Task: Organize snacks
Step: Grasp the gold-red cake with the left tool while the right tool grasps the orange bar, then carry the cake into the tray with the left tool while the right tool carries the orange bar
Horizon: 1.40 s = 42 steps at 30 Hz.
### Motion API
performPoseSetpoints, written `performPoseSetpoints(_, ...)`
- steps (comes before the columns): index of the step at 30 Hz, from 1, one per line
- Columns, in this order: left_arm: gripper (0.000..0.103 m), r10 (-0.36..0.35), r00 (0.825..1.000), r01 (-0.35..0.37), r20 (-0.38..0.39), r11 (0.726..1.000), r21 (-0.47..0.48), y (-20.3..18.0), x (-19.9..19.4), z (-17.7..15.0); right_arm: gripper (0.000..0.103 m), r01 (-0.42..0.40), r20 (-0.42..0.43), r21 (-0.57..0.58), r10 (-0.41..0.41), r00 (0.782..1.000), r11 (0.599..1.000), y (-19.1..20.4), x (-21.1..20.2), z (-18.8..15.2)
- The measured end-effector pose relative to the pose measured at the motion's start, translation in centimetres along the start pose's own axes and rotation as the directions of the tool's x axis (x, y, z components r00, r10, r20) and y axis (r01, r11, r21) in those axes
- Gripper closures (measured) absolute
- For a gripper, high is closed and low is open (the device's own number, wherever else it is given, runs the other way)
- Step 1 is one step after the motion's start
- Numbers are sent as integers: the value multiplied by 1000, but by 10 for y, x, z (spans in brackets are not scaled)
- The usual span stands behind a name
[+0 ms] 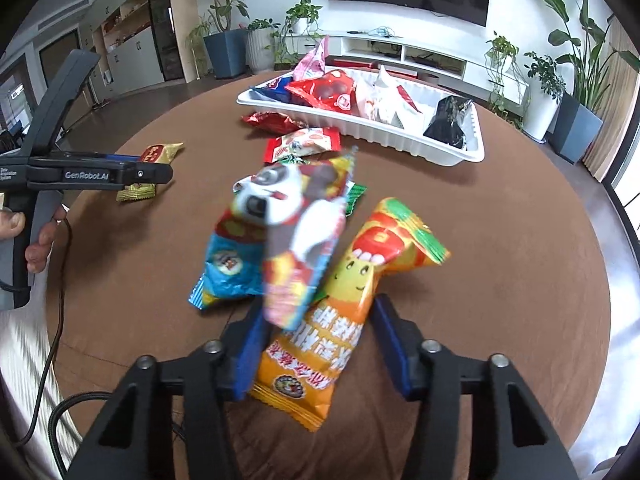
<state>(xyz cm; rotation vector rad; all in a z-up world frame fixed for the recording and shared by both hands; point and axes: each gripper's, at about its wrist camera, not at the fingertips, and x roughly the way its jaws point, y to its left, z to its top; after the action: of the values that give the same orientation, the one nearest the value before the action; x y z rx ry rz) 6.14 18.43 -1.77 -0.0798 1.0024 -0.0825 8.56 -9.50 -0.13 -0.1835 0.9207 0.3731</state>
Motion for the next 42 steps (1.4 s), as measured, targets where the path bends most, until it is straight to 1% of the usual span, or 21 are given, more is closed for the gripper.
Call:
performPoseSetpoints(2, 64, -14, 1000, 14, 5, 1000, -15, 4, -1, 1, 62, -24, 6, 25, 24, 1000, 999, -8, -2, -1)
performPoseSetpoints(5, 73, -41, 999, 41, 7, 998, -37, 10, -1, 2, 72, -83, 13, 96, 83, 997, 992, -24, -4, -2)
performPoseSetpoints(8, 75, -84, 996, 84, 9, 995, -53, 13, -3, 0, 75, -148, 26, 173, 146, 989, 974, -40, -6, -5)
performPoseSetpoints(10, 75, -84, 996, 84, 8, 995, -44, 11, -3, -1, 76, -198, 41, 228, 193, 980, 953, -50, -7, -8)
performPoseSetpoints(13, 75, -109, 994, 109, 7, 993, -54, 11, -4, -1, 78, -285, 75, 330, 276, 958, 900, -69, -8, -16)
performPoseSetpoints(16, 75, -126, 992, 127, 16, 991, -54, 8, -8, 0, 78, -360, 117, 424, 344, 932, 831, -88, -8, -27)
performPoseSetpoints(18, 75, -137, 990, 139, 24, 989, -55, 6, -12, 1, 78, -412, 159, 489, 387, 908, 769, -101, -9, -34)
performPoseSetpoints(19, 75, -145, 989, 146, 26, 988, -53, 4, -13, 2, 78, -434, 176, 508, 404, 898, 744, -106, -9, -37)
performPoseSetpoints(21, 75, -154, 987, 156, 37, 986, -56, 2, -17, 4, 78, -481, 224, 555, 435, 872, 679, -119, -10, -41)
performPoseSetpoints(23, 75, -166, 985, 168, 42, 984, -55, 0, -19, 8, 78, -520, 269, 581, 455, 849, 626, -128, -11, -42)
performPoseSetpoints(25, 75, -184, 982, 186, 49, 981, -53, -2, -21, 14, 78, -550, 307, 595, 466, 830, 587, -137, -12, -38)
performPoseSetpoints(26, 75, -188, 981, 191, 51, 980, -50, -4, -22, 18, 78, -556, 320, 595, 464, 826, 580, -140, -13, -35)
performPoseSetpoints(28, 75, -196, 979, 199, 58, 979, -46, -7, -23, 27, 78, -565, 334, 586, 462, 822, 581, -144, -14, -23)
performPoseSetpoints(31, 75, -213, 975, 216, 71, 975, -44, -12, -24, 44, 78, -578, 344, 561, 469, 814, 592, -145, -13, 5)
performPoseSetpoints(34, 75, -227, 971, 230, 77, 973, -31, -19, -23, 62, 78, -581, 344, 536, 469, 813, 613, -145, -10, 32)
performPoseSetpoints(36, 75, -231, 970, 233, 81, 972, -16, -25, -22, 77, 78, -588, 347, 524, 476, 808, 616, -147, -6, 51)
performPoseSetpoints(39, 75, -240, 967, 240, 82, 971, 5, -32, -18, 97, 78, -588, 341, 510, 480, 808, 628, -147, 3, 78)
performPoseSetpoints(42, 75, -264, 962, 264, 72, 965, 10, -42, -8, 119, 78, -580, 328, 503, 479, 814, 641, -150, 15, 101)
